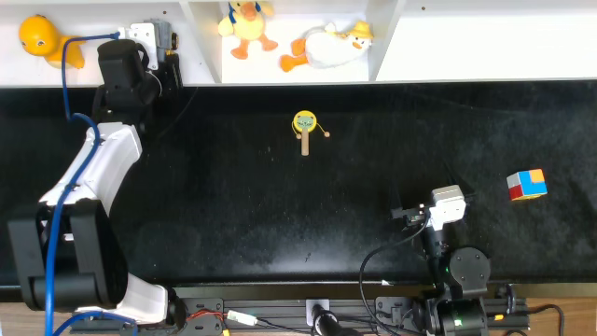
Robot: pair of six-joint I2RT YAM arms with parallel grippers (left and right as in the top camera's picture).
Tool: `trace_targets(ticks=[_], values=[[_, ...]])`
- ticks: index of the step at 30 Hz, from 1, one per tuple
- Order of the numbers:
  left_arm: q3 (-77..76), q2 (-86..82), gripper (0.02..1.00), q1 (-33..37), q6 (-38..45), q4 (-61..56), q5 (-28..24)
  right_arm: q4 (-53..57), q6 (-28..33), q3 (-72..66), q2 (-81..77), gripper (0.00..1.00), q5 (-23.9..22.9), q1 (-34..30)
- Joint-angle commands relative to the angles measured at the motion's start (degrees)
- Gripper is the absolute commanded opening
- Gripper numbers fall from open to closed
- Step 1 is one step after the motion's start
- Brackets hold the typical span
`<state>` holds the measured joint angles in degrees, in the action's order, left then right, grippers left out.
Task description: Store Toys
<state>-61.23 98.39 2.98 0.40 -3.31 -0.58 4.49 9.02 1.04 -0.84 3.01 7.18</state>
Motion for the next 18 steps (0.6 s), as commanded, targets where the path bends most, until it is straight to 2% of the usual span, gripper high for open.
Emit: trace_targets(ticks=[1,4,5,12,18], values=[[-1.6,0.4,0.733,-0.2,0.8,-0.4,0.7,-0.2,-0.2,-0.7,0.5,0.996,0.3,0.3],[-1.6,0.4,0.98,-0.2,0.8,-0.4,0.7,-0.2,-0.2,-0.7,0.5,0.993,0.3,0.3],[-1.6,0.4,1.0,-0.2,0.7,-0.5,0.7,-0.2,-0.2,-0.8,0.5,0.996,0.3,0.3],[-1.9,-4.2,1.0,-0.2,0.0,0.5,0.7,-0.2,-0.2,-0.8,0.5,0.996,0.3,0.3],[-1.9,-17.4,1.0,-0.5,0.0,15.7,0.7,-0.2,-0.2,-0.8,0.5,0.996,0.3,0.3]])
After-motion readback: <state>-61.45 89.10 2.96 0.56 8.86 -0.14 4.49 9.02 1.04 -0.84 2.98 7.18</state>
